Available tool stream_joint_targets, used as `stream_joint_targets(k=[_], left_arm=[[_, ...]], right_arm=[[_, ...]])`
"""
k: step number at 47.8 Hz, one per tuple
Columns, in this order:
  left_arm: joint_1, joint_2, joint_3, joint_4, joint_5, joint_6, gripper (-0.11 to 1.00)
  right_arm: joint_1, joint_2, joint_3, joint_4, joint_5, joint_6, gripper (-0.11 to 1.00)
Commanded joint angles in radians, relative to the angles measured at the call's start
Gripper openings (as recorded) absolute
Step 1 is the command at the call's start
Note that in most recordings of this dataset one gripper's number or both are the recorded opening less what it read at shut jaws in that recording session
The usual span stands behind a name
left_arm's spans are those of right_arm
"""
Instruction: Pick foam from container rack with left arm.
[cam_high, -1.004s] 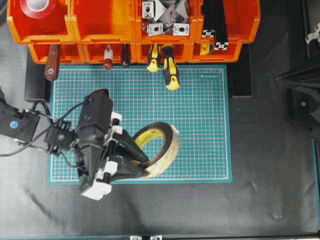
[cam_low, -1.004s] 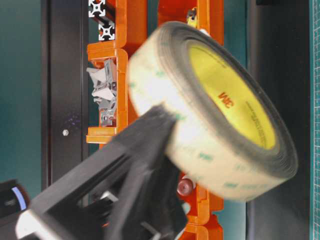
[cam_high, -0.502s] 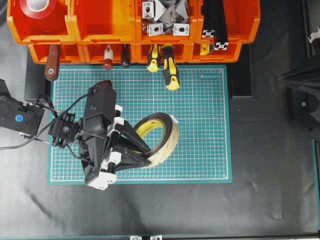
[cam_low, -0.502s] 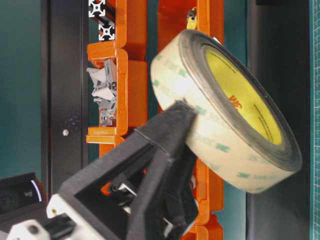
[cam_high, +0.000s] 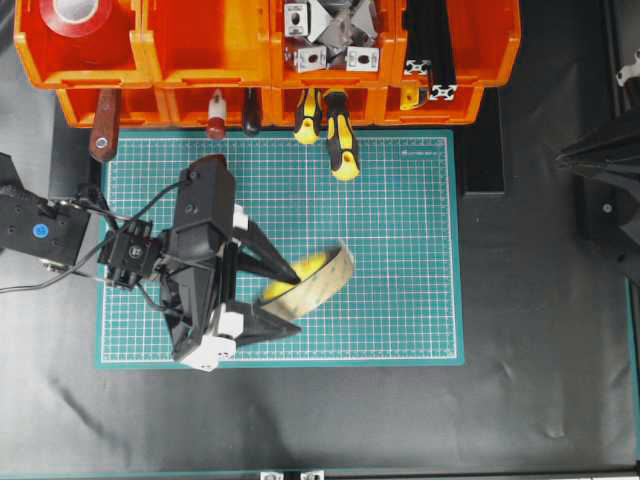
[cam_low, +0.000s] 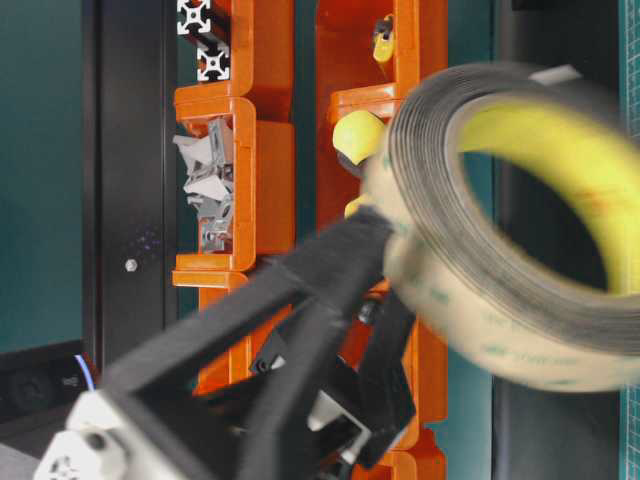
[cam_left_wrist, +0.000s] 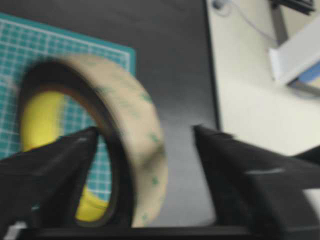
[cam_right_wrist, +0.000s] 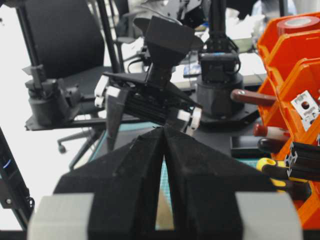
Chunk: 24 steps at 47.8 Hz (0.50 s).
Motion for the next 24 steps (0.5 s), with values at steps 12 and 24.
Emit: stream_joint_targets(k=[12, 24], left_arm=[[0.002, -0.008, -0.034, 0.003, 0.026, 0.006, 0.89], [0.009, -0.011, -0.032, 0.002, 0.031, 0.002, 0.89]], right_arm=[[0.003, 0.005, -0.034, 0.002, 0.000, 0.000, 0.01], [0.003, 0.005, -0.034, 0.002, 0.000, 0.000, 0.01]])
